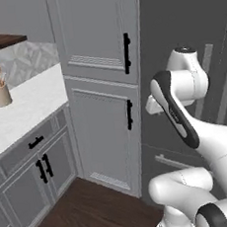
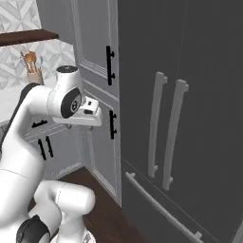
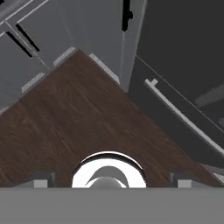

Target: Navigate to the toaster oven.

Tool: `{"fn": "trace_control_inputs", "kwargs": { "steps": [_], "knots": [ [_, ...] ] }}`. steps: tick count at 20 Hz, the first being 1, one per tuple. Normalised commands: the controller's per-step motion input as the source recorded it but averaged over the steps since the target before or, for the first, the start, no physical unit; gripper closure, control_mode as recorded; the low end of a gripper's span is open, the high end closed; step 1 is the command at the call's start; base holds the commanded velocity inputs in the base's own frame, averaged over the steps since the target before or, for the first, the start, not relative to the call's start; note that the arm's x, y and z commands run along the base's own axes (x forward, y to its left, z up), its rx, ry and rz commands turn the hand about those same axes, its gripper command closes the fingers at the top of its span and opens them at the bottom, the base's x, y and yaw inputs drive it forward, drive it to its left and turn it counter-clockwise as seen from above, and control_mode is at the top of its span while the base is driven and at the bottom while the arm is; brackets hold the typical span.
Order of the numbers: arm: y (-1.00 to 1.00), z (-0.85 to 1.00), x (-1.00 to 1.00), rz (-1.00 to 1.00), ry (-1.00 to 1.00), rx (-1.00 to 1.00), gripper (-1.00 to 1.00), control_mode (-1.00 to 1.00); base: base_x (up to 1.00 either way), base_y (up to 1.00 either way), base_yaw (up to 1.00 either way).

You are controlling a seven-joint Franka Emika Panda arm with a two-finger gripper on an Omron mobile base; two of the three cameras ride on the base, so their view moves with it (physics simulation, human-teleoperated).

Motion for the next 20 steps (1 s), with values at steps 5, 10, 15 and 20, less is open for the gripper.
{"fn": "trace_control_inputs", "kwargs": {
  "steps": [5, 10, 15, 20],
  "knots": [
    [0.00, 0.00, 0.00, 0.00, 0.00, 0.00, -1.00, 1.00, 0.07, 0.10, 0.93],
    [0.00, 0.00, 0.00, 0.00, 0.00, 0.00, -1.00, 1.00, 0.17, 0.02, 0.94],
    [0.00, 0.00, 0.00, 0.00, 0.00, 0.00, -1.00, 1.00, 0.21, 0.01, 0.94],
    [0.00, 0.00, 0.00, 0.00, 0.00, 0.00, -1.00, 1.00, 0.33, 0.08, 0.90]
  ]
}}
